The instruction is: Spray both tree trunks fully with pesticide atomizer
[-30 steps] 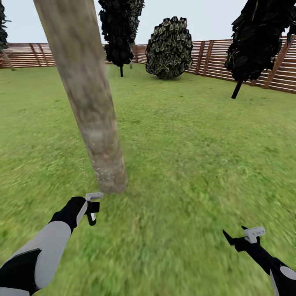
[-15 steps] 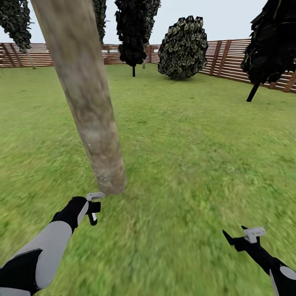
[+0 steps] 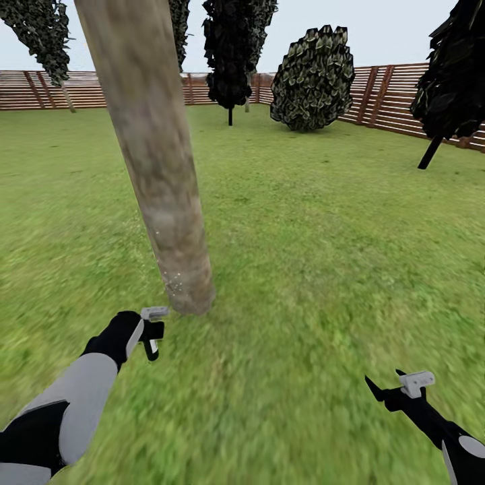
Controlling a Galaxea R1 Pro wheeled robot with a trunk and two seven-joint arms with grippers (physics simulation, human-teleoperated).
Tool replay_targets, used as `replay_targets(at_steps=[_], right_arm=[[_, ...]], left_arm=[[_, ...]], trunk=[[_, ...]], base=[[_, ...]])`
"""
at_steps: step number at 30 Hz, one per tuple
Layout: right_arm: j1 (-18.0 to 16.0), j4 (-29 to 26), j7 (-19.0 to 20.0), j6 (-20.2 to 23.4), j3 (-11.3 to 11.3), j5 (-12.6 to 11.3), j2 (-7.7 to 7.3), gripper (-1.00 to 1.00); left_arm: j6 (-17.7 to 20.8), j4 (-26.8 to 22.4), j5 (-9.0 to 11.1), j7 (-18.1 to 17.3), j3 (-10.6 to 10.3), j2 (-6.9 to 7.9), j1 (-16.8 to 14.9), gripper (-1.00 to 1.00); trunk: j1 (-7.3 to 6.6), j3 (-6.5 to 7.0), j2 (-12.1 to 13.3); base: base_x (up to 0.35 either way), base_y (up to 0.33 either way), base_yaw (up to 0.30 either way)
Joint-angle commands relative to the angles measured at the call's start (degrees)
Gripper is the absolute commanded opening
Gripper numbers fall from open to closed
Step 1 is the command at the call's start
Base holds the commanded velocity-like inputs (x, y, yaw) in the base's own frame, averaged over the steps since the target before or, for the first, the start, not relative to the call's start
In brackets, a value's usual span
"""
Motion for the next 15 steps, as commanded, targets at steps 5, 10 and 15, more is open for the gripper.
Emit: replay_targets(at_steps=[5, 10, 15], right_arm=[[0.0, 0.1, 0.0, 0.0, 0.0, 0.0, 0.00, 1.00], [0.0, 0.2, 0.0, 0.0, 0.0, 0.0, 0.00, 1.00], [0.0, 0.2, 0.0, 0.1, 0.0, 0.0, 0.00, 1.00]], left_arm=[[5.9, -1.7, 0.0, -0.2, 0.0, 0.43, -4.7, -1.00], [6.8, -1.8, 0.0, -0.3, -0.1, 0.29, -6.3, -1.00], [6.7, -1.7, 0.0, -0.3, -0.3, 0.21, -5.9, -1.00]], trunk=[[0.00, -0.01, 0.0], [0.00, -0.01, 0.0], [0.00, -0.01, 0.0]], base=[[-0.003, 0.000, 0.000], [-0.022, 0.000, 0.000], [-0.247, 0.000, 0.000]])
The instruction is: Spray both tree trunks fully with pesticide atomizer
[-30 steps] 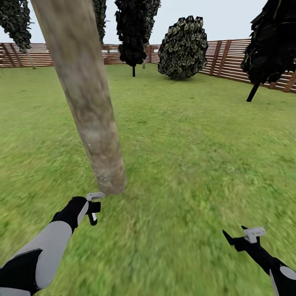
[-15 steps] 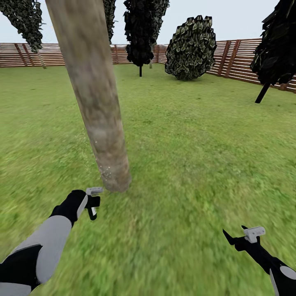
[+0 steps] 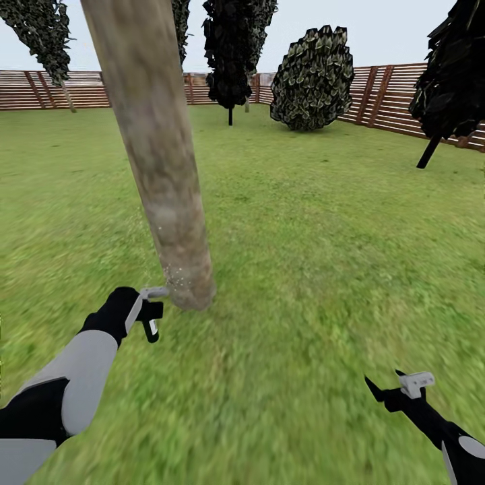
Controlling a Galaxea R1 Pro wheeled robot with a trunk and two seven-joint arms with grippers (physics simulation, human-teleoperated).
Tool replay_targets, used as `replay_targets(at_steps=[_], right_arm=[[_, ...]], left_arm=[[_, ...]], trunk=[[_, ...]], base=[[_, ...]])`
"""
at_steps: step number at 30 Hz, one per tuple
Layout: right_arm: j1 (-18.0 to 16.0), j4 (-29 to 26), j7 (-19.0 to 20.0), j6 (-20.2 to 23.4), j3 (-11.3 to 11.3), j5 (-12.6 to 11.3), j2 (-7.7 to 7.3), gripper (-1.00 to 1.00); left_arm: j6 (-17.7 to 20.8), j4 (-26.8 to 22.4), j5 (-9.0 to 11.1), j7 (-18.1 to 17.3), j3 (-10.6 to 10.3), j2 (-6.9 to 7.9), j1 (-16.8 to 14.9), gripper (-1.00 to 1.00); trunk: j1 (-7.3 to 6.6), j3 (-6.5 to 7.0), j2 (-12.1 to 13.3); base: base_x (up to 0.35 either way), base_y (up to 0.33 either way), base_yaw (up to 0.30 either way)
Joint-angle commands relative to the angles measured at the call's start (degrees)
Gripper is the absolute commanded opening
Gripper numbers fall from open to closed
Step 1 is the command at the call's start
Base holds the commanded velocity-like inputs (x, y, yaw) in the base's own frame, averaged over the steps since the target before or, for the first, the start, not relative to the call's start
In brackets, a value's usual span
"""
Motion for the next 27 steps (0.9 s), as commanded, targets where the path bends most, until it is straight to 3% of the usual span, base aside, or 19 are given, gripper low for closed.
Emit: replay_targets(at_steps=[1, 7, 11, 15, 19, 23, 27], right_arm=[[0.0, 0.0, 0.0, 0.0, 0.0, 0.0, 0.00, 1.00], [0.0, -0.1, 0.0, 0.0, 0.0, 0.0, 0.00, 1.00], [0.0, -0.3, 0.0, 0.0, -0.1, 0.0, 0.00, 1.00], [0.0, -0.1, 0.0, 0.0, 0.0, 0.0, 0.00, 1.00], [0.0, -0.1, 0.0, 0.0, 0.0, 0.0, 0.00, 1.00], [0.0, -0.2, 0.0, 0.0, 0.0, 0.0, 0.00, 1.00], [0.0, -0.2, 0.0, 0.0, 0.0, 0.0, 0.00, 1.00]], left_arm=[[0.0, 0.0, 0.0, 0.0, 0.1, 0.04, 0.0, -1.00], [0.2, -0.1, -0.1, 0.0, 0.2, 0.39, -1.0, -1.00], [0.7, 0.0, -0.1, 0.0, 0.2, 0.37, -3.4, -1.00], [7.3, -0.1, -0.1, 0.0, 0.3, 1.21, -6.6, -1.00], [8.9, -2.3, 0.0, -0.1, 0.3, 2.36, -7.9, -1.00], [12.4, -6.9, 0.1, -0.1, 0.3, 2.25, -8.3, -1.00], [13.3, -9.3, 0.2, -0.1, 0.3, 2.02, -9.1, -1.00]], trunk=[[0.00, 0.00, 0.0], [0.00, 0.10, 0.0], [0.00, 0.14, 0.0], [0.00, 0.14, 0.0], [0.00, 0.14, 0.0], [0.00, 0.14, 0.0], [0.00, 0.14, 0.0]], base=[[-0.060, 0.000, 0.000], [-0.011, 0.000, -0.089], [0.000, 0.000, -0.052], [0.000, 0.000, -0.003], [-0.020, 0.000, 0.000], [-0.246, 0.000, 0.000], [-0.040, 0.000, 0.000]])
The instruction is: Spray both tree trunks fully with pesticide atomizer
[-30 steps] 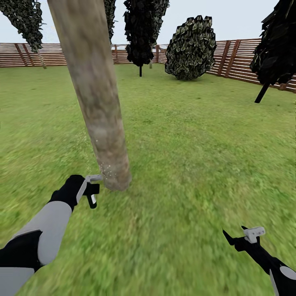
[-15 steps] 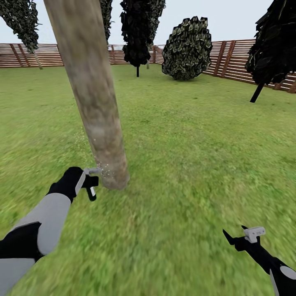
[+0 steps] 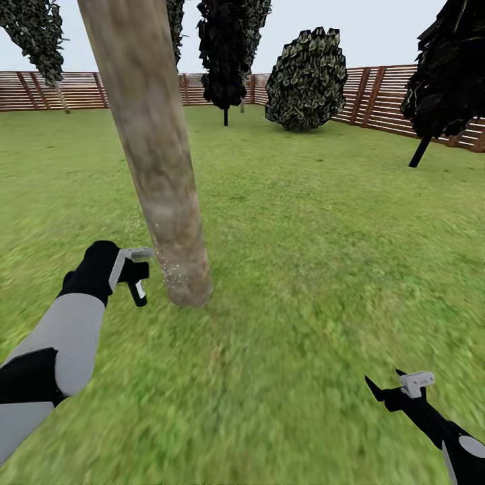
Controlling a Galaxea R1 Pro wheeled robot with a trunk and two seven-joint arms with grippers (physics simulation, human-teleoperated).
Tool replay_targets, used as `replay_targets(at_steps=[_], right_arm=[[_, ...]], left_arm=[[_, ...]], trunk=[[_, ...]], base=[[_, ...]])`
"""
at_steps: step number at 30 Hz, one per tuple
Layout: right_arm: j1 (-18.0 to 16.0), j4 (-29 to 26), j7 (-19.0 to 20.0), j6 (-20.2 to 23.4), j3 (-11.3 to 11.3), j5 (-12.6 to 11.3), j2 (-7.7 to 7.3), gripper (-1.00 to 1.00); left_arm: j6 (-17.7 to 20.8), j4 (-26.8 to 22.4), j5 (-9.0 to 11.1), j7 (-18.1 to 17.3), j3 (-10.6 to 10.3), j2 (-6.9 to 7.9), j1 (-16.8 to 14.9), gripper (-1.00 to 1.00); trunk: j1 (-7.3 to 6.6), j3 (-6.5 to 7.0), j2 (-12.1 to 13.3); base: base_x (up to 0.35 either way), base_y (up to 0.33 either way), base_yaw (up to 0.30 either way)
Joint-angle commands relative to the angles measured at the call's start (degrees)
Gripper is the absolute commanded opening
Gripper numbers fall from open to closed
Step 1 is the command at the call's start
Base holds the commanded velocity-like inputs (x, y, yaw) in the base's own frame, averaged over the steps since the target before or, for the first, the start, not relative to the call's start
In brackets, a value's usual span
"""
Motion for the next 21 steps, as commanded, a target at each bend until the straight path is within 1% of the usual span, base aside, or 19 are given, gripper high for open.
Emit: replay_targets(at_steps=[1, 4, 5, 7, 8, 10, 12, 15, 16, 17, 19, 21], right_arm=[[0.0, 0.0, 0.0, 0.0, 0.0, 0.0, 0.00, 1.00], [0.0, 0.0, 0.0, 0.0, 0.0, 0.0, 0.00, 1.00], [0.0, 0.0, 0.0, 0.0, 0.0, 0.0, 0.00, 1.00], [0.0, 0.0, 0.0, 0.0, 0.0, 0.0, 0.00, 1.00], [0.0, 0.1, 0.0, 0.0, 0.0, 0.0, 0.00, 1.00], [0.0, 0.0, 0.0, 0.0, 0.0, -0.1, 0.00, 1.00], [0.0, 0.0, 0.0, 0.0, 0.0, -0.1, 0.00, 1.00], [0.0, 0.2, 0.0, 0.1, 0.0, 0.0, 0.00, 1.00], [0.0, 0.2, 0.0, 0.1, 0.0, 0.0, 0.00, 1.00], [0.0, 0.2, 0.0, 0.1, 0.0, 0.0, 0.00, 1.00], [0.0, 0.3, 0.0, 0.0, 0.0, 0.0, 0.00, 1.00], [0.0, 0.3, 0.0, 0.0, 0.0, 0.0, 0.00, 1.00]], left_arm=[[0.0, -0.1, 0.0, 0.0, 0.0, -0.14, 0.0, -1.00], [-0.2, 0.3, 0.1, -0.1, 0.0, -0.51, 0.7, -1.00], [-0.4, 0.6, 0.1, -0.9, -0.3, -0.79, 0.8, -1.00], [-0.8, 0.8, 0.0, -3.5, -1.4, -1.37, 2.2, -1.00], [-1.0, 0.9, -0.1, -6.0, -3.1, -1.55, 4.1, -1.00], [-1.2, 0.9, -0.1, -8.4, -5.6, -1.59, 6.2, -1.00], [-1.2, 0.6, -0.1, -9.1, -6.4, -1.54, 6.8, -1.00], [-0.8, 0.1, 0.0, -9.2, -6.6, -1.39, 6.3, -1.00], [-0.5, -0.2, 0.0, -9.2, -6.6, -1.40, 5.6, -1.00], [-0.4, -0.5, 0.0, -9.2, -6.6, -1.40, 4.7, -1.00], [-0.1, -0.7, 0.0, -9.2, -6.6, -1.52, 1.7, -1.00], [0.2, -0.8, 0.0, -9.2, -6.6, -1.77, 0.0, -1.00]], trunk=[[0.00, 0.00, 0.0], [0.00, 0.00, 0.0], [0.00, 0.00, 0.0], [0.00, 0.00, 0.0], [0.00, 0.00, 0.0], [0.00, 0.00, 0.0], [0.00, 0.00, 0.0], [0.00, 0.00, 0.0], [0.00, 0.00, 0.0], [0.00, 0.00, 0.0], [0.00, 0.00, 0.0], [0.00, 0.00, 0.0]], base=[[-0.006, 0.000, 0.000], [-0.002, 0.000, 0.000], [0.000, 0.000, 0.000], [0.000, 0.000, 0.000], [0.000, 0.000, 0.000], [0.000, 0.000, 0.000], [0.000, 0.000, -0.020], [0.000, 0.000, -0.230], [0.000, 0.000, -0.204], [0.000, 0.000, -0.130], [0.000, 0.000, -0.047], [0.000, 0.000, -0.013]])
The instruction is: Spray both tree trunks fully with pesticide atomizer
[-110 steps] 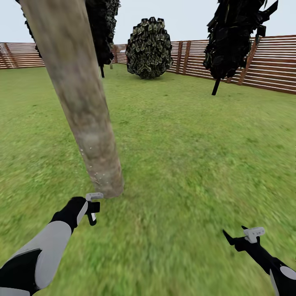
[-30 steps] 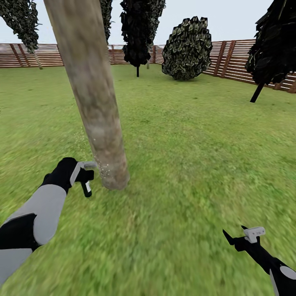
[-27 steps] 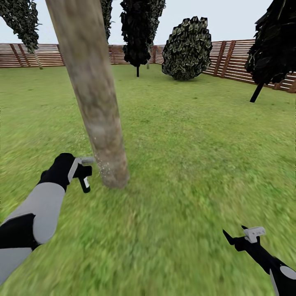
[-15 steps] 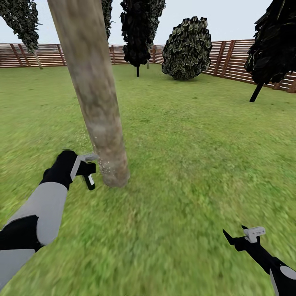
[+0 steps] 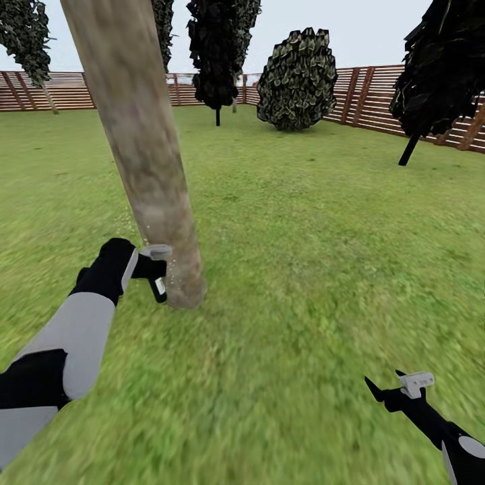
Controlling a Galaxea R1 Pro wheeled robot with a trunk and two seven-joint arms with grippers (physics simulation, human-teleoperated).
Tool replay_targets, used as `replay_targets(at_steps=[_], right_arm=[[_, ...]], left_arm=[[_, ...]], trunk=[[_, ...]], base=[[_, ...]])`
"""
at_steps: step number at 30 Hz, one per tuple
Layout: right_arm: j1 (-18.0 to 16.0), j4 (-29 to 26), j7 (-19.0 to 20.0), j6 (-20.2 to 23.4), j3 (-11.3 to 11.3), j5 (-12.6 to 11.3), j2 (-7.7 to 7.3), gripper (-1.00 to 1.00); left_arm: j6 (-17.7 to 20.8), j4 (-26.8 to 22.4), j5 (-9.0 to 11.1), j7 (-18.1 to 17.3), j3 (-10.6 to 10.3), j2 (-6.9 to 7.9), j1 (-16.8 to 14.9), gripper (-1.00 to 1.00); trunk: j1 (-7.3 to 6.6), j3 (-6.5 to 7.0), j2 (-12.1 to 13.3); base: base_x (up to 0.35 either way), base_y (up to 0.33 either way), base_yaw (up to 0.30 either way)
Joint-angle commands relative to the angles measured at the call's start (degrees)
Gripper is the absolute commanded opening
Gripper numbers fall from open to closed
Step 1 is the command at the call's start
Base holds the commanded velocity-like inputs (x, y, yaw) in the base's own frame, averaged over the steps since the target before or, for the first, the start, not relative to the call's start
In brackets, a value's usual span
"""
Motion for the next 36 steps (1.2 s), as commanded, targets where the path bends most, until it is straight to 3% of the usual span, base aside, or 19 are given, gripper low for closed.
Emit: replay_targets(at_steps=[1, 4, 9, 16, 21, 26, 32, 36], right_arm=[[0.0, 0.0, 0.0, 0.0, 0.0, 0.0, 0.00, 1.00], [0.0, 0.1, 0.0, 0.0, 0.0, 0.0, 0.00, 1.00], [0.0, 0.1, 0.0, 0.0, 0.1, 0.0, 0.00, 1.00], [0.0, 0.2, 0.0, 0.0, 0.1, 0.0, 0.00, 1.00], [0.0, 0.1, 0.0, 0.0, 0.1, 0.0, 0.00, 1.00], [0.0, -0.1, 0.0, 0.0, 0.1, -0.1, 0.00, 1.00], [0.0, -0.2, 0.0, 0.0, 0.0, -0.1, 0.00, 1.00], [0.0, -0.2, 0.0, 0.0, 0.1, -0.1, 0.00, 1.00]], left_arm=[[0.2, 0.0, -0.1, 0.0, 0.0, -0.03, -0.7, -1.00], [0.7, -0.1, -0.2, 0.0, -0.1, 0.47, -2.2, -1.00], [0.5, 0.2, -0.2, 0.0, -0.3, 0.54, -1.3, -1.00], [-0.3, 0.4, -0.2, 0.0, -0.2, 0.09, 5.4, -1.00], [-0.4, 0.0, -0.2, 0.0, -0.1, 0.01, 5.8, -1.00], [0.2, -0.3, -0.1, 0.0, -0.1, -0.71, 4.6, -1.00], [0.8, 0.2, -0.2, 0.1, -0.1, -0.61, -4.6, -1.00], [1.2, 0.5, -0.2, 0.1, -0.1, -0.61, -7.8, -1.00]], trunk=[[0.01, -0.01, 0.0], [0.01, -0.01, 0.0], [0.01, -0.01, 0.0], [0.01, -0.01, 0.0], [0.01, -0.01, 0.0], [0.01, -0.01, 0.0], [0.01, -0.01, 0.0], [0.01, -0.01, 0.0]], base=[[0.000, 0.000, -0.006], [0.000, 0.000, -0.001], [0.000, 0.000, 0.000], [0.000, 0.000, 0.000], [-0.124, -0.033, 0.000], [-0.071, -0.032, 0.000], [-0.001, -0.001, 0.000], [0.000, 0.000, 0.000]])
